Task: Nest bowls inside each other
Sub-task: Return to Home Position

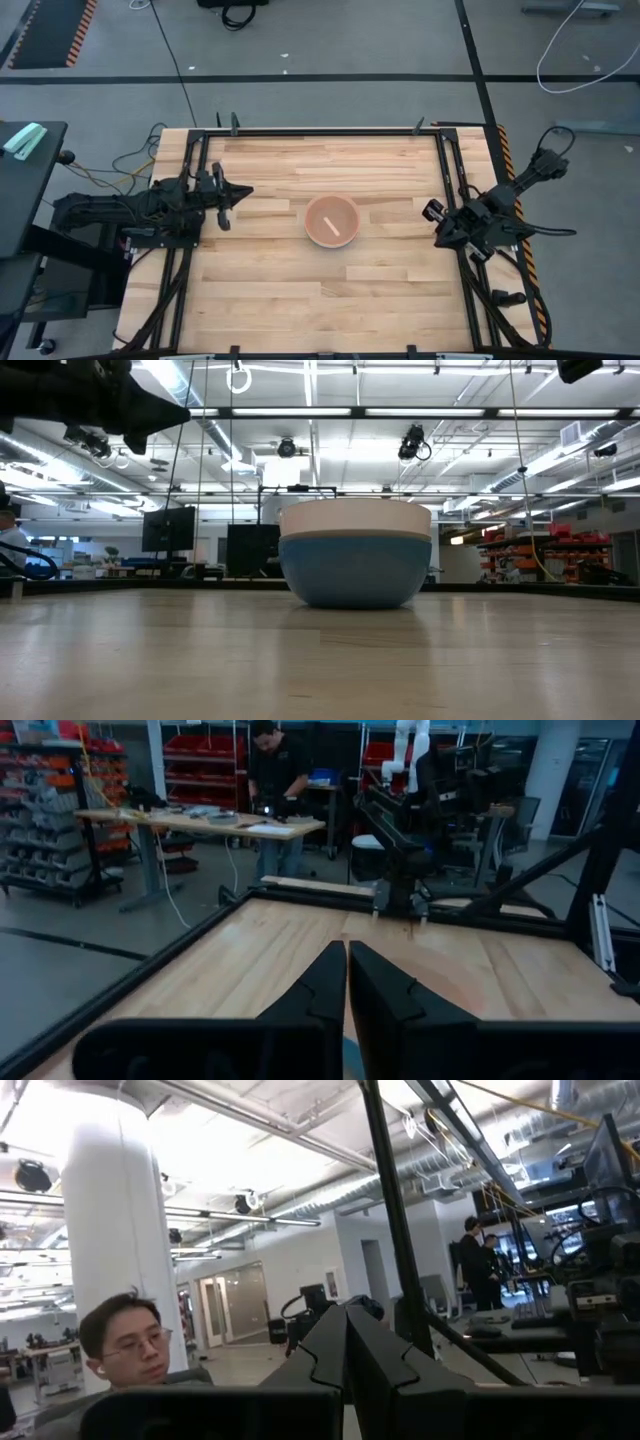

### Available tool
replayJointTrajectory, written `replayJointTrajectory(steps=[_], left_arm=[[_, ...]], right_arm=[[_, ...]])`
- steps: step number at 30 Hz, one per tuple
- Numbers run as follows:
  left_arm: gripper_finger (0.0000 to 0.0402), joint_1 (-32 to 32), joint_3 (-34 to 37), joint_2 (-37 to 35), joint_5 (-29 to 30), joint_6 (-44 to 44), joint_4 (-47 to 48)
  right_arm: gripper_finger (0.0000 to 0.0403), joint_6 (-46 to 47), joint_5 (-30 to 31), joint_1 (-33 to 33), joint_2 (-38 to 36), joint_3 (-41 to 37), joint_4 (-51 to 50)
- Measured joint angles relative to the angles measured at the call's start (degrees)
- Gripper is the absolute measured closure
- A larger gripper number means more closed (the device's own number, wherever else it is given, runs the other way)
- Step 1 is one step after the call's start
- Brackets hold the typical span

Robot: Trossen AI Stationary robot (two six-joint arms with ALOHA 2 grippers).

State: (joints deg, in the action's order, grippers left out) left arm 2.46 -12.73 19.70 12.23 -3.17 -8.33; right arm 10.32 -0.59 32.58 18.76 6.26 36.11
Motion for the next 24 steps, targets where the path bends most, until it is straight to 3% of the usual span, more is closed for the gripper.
replayJointTrajectory(steps=[9, 24], left_arm=[[0.0366, 1.2, 0.0, -2.3, 1.5, 3.5, -3.1], [0.0375, 5.5, 0.0, -13.5, 1.5, 2.3, 3.3]], right_arm=[[0.0385, -1.3, -1.8, -0.2, -6.2, 0.0, -1.6], [0.0385, -1.5, -1.8, -0.3, -15.8, 0.0, -7.4]])
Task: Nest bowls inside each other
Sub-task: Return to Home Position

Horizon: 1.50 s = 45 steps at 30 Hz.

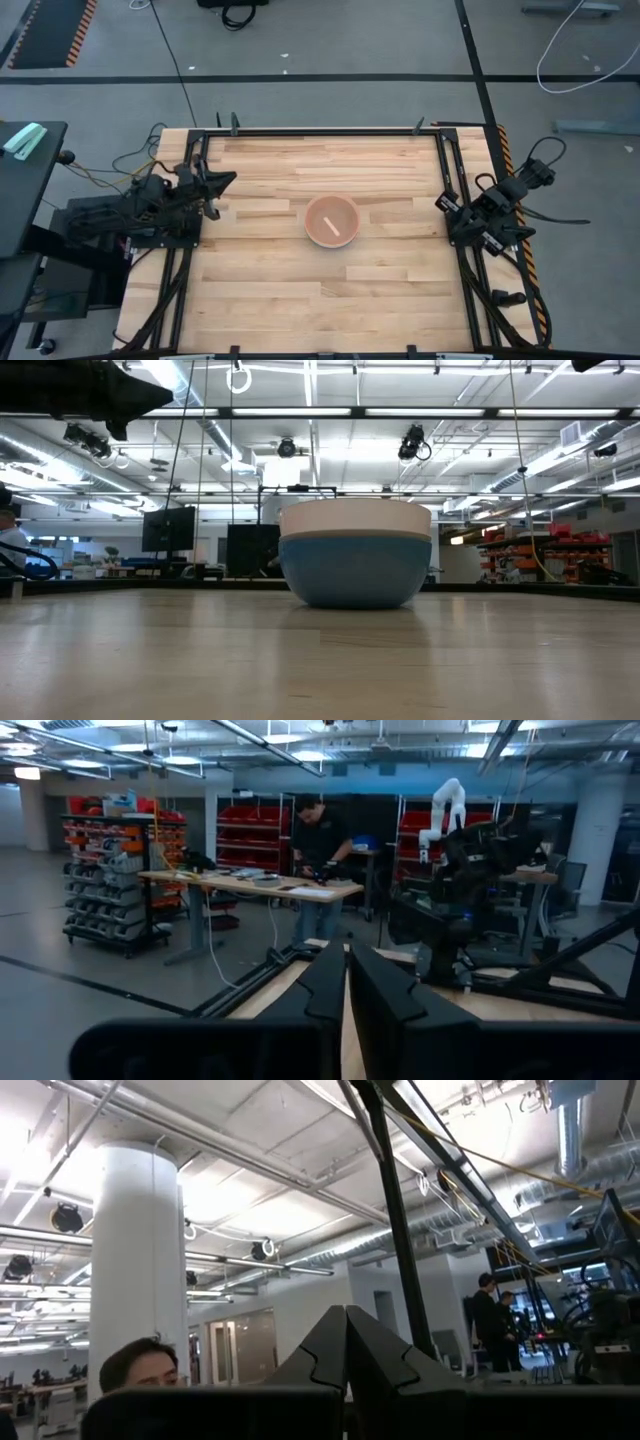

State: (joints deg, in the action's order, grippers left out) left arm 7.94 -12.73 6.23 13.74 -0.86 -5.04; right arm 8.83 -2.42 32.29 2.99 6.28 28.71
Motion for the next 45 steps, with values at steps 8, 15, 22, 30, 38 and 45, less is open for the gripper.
replayJointTrajectory(steps=[8, 15, 22, 30, 38, 45], left_arm=[[0.0365, 0.0, 0.0, -4.4, 0.0, 0.1, 2.4], [0.0377, 0.0, 0.0, -6.1, 0.0, 0.0, 2.7], [0.0379, 0.0, 0.0, -6.0, 0.2, 0.4, -0.1], [0.0367, 0.0, 0.0, -6.0, -0.6, -1.5, 1.4], [0.0372, 0.0, 0.0, -5.8, -2.0, -1.7, -0.5], [0.0378, 0.0, 0.0, -5.9, -2.0, -4.9, -4.5]], right_arm=[[0.0385, -0.3, 0.0, 0.0, -3.0, 0.2, -1.9], [0.0385, -1.3, 0.0, 0.0, -3.0, 5.0, -8.5], [0.0385, -1.3, 0.0, 0.0, -3.0, 7.5, -10.9], [0.0385, -1.9, 0.0, 0.0, -3.0, 5.3, -9.9], [0.0385, -5.4, 0.0, 0.0, -3.0, 5.0, -8.5], [0.0385, -4.1, 0.0, 0.0, -2.9, 5.3, -8.1]])
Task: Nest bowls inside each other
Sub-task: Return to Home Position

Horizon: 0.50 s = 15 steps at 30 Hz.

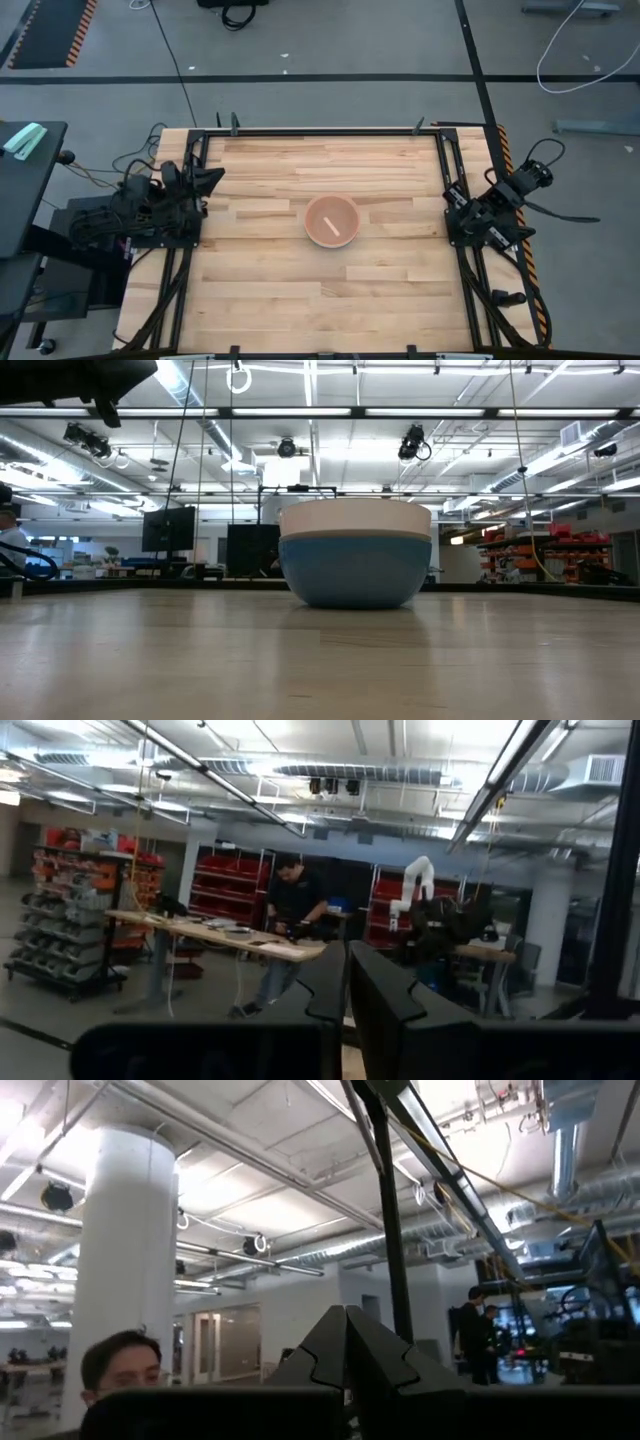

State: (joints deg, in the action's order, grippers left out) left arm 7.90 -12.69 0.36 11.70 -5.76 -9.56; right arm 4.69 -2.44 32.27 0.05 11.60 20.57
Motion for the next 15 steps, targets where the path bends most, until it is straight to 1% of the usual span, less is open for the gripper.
replayJointTrajectory(steps=[3, 8, 10, 13, 15], left_arm=[[0.0373, 0.0, 0.0, 0.0, 0.0, -2.1, 0.0], [0.0366, 0.0, 0.1, 0.2, 0.0, -1.3, -0.3], [0.0366, -0.2, 2.2, 0.5, 0.0, -1.4, -4.0], [0.0370, -0.3, 7.5, 0.6, 0.0, -1.0, -13.8], [0.0374, -0.3, 9.9, 0.5, 0.1, -0.1, -18.6]], right_arm=[[0.0385, -3.2, 0.0, 0.0, 0.0, 0.0, 0.0], [0.0385, -6.3, 1.2, 0.0, 0.2, -0.2, 0.9], [0.0385, -7.2, 1.6, 0.0, 0.8, -1.2, 3.6], [0.0385, -8.2, 1.6, 0.0, 2.3, -4.0, 9.4], [0.0385, -8.0, 1.7, 0.0, 2.9, -5.2, 12.4]])
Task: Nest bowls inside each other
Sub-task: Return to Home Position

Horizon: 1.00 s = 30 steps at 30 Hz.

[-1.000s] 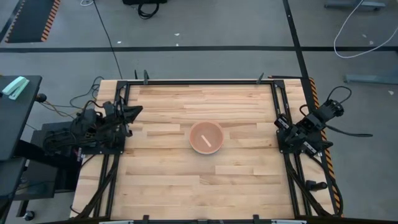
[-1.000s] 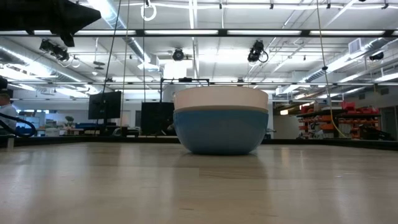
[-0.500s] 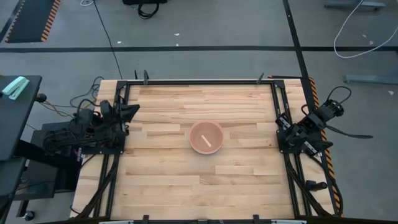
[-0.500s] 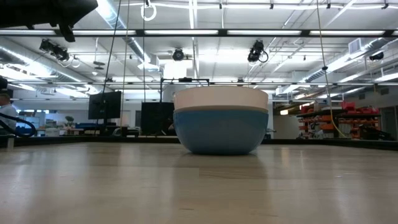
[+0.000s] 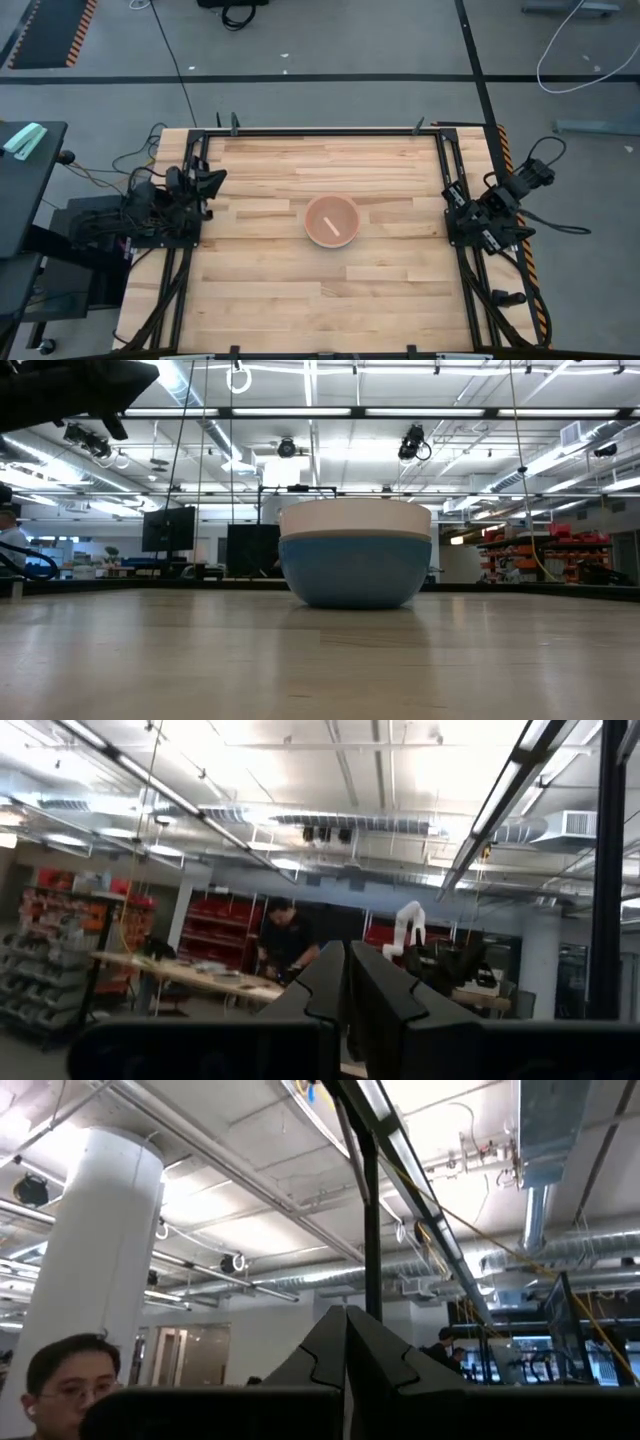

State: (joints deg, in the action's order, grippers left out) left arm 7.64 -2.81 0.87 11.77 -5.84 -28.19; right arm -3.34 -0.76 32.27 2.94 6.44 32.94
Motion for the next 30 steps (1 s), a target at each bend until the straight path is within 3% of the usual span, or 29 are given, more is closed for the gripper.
replayJointTrajectory(steps=[7, 18, 30], left_arm=[[0.0376, 0.0, 2.3, -0.1, 0.3, 1.0, -1.8], [0.0369, 0.0, 2.3, -0.1, 1.2, 1.7, 2.9], [0.0370, 0.0, 2.4, -0.1, 1.8, 3.0, 13.7]], right_arm=[[0.0385, -0.1, 0.1, 0.0, 0.2, -2.1, 1.0], [0.0385, 2.2, 0.9, 0.0, 0.2, -5.9, 2.5], [0.0385, 6.5, 0.9, 0.0, 0.2, -6.0, -7.6]])
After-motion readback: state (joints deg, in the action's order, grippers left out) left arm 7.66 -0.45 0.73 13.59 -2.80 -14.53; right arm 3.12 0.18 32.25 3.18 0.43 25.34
